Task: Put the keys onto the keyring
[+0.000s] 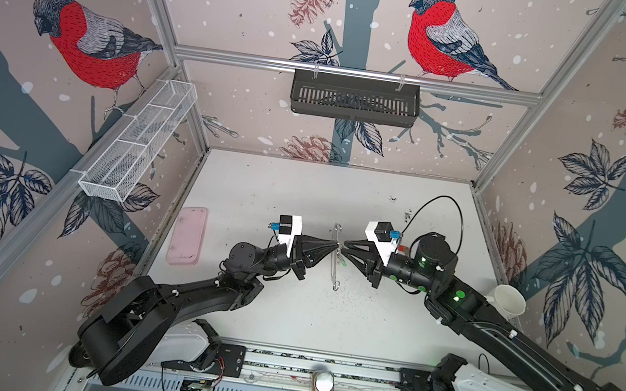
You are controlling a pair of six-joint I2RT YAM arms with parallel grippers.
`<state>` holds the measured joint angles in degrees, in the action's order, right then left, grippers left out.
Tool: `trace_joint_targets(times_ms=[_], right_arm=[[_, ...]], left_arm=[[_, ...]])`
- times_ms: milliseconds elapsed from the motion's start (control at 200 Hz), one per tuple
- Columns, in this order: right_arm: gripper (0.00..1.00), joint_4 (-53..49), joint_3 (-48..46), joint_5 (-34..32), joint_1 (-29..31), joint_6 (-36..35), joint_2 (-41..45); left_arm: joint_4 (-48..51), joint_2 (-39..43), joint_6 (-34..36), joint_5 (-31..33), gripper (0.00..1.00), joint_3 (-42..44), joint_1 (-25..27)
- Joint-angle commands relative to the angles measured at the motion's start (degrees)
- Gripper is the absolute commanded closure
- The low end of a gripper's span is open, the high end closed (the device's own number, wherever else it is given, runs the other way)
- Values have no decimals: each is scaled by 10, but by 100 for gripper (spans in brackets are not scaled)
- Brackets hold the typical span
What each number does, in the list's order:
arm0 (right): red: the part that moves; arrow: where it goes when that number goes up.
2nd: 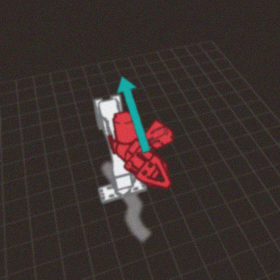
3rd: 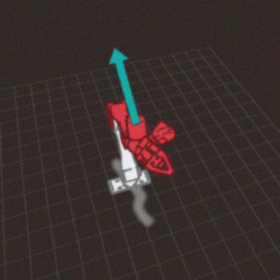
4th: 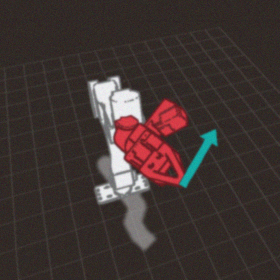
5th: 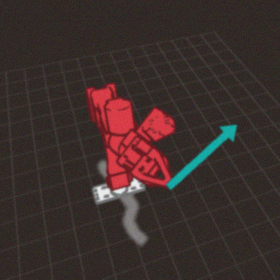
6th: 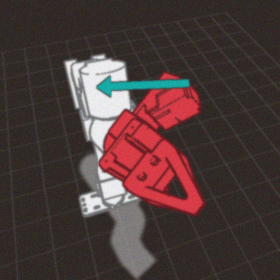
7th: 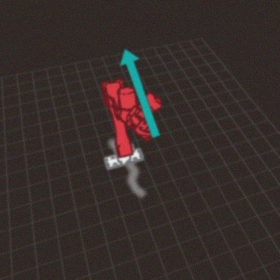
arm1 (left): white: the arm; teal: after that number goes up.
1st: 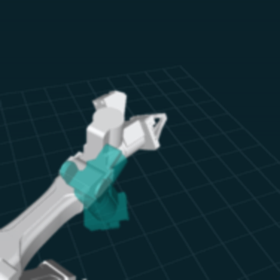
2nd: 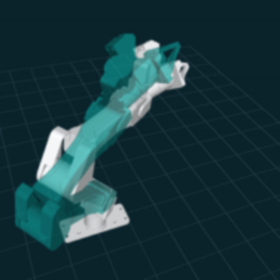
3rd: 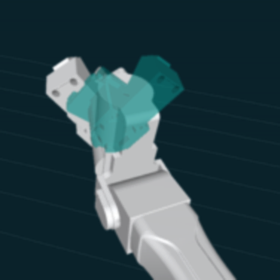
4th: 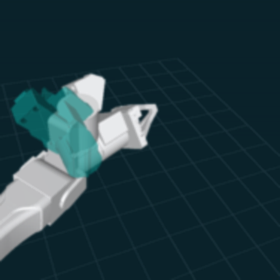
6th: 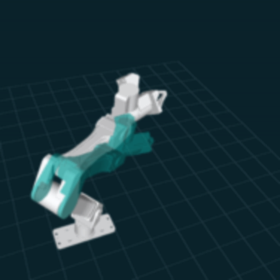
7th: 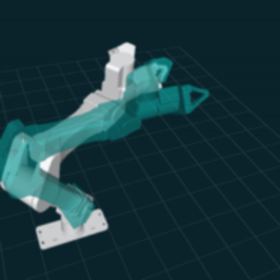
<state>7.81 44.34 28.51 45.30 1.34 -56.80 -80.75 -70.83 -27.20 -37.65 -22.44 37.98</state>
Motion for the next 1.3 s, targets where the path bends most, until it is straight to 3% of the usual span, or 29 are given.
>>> trace_joint_targets(times_ms=[0, 1296], right_arm=[[77, 26, 6, 14, -1, 0, -4], [96, 44, 19, 52, 1, -2, -26]], left_arm=[[-42, 0, -8, -12, 100, -3, -1], [-58, -18, -22, -29, 100, -6, -1]])
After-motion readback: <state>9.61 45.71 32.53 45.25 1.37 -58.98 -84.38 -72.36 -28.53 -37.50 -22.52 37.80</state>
